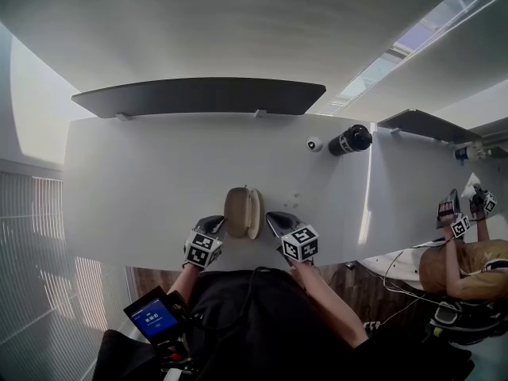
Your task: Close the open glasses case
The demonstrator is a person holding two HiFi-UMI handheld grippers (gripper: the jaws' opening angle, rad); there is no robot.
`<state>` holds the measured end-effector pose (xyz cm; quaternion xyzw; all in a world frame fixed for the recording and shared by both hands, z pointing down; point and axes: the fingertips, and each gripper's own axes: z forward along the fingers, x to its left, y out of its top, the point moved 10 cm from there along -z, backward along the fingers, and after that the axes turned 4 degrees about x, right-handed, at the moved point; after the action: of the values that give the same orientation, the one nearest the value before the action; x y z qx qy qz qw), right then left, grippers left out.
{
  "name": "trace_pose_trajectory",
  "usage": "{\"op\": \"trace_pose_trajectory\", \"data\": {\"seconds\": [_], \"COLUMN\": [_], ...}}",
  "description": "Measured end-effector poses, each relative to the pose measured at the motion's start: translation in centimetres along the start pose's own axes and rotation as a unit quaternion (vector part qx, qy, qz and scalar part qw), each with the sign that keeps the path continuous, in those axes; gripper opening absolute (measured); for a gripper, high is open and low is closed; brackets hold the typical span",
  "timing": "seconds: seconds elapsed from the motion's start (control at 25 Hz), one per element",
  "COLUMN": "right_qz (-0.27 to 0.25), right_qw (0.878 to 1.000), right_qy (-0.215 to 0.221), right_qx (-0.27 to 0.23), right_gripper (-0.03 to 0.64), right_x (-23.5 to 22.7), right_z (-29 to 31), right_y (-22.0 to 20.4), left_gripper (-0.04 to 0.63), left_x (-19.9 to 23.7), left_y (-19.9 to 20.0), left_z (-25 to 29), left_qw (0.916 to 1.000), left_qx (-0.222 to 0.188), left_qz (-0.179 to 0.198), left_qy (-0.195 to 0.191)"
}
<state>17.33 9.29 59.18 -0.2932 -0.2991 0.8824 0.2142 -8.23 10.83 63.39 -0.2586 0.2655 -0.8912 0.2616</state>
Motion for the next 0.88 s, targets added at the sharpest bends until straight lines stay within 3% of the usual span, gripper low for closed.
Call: {"op": "trace_pose_trajectory", "data": {"seconds": [0.44,0.88], "right_qz": [-0.047,-0.118], "right_qw": [0.998,0.989], "right_qy": [0.037,0.083], "right_qx": [-0.009,0.04], "right_gripper": [0.006,0.006], "right_x": [2.7,5.2], "right_z": [0.6,4.3], "right_y": [2.3,4.2], "left_gripper": [0.048,0.048], "left_x": [0.1,0.1], "left_y": [-0.2,-0.1], "left_z": [0.1,0.1], "left_qw": [1.0,0.9998], "left_qx": [-0.001,-0.009], "left_qz": [-0.01,-0.013], "left_qy": [0.001,-0.015]}}
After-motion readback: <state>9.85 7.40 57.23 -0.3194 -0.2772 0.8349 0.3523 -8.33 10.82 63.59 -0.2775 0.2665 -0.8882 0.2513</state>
